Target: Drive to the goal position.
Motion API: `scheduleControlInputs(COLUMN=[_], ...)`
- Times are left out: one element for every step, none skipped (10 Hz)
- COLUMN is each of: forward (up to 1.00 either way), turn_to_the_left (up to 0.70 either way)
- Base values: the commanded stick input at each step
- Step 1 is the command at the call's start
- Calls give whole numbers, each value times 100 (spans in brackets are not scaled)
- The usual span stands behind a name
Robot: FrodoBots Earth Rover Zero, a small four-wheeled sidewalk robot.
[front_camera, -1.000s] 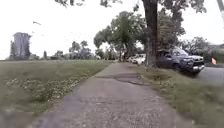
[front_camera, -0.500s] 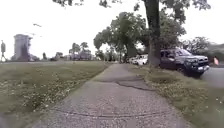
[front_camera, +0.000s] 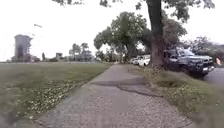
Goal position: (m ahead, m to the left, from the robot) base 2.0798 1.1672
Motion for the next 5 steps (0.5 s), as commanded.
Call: scheduleControlInputs(forward=[70, 70, 70, 70, 70], turn_to_the_left=[0, 0, 0, 0, 0])
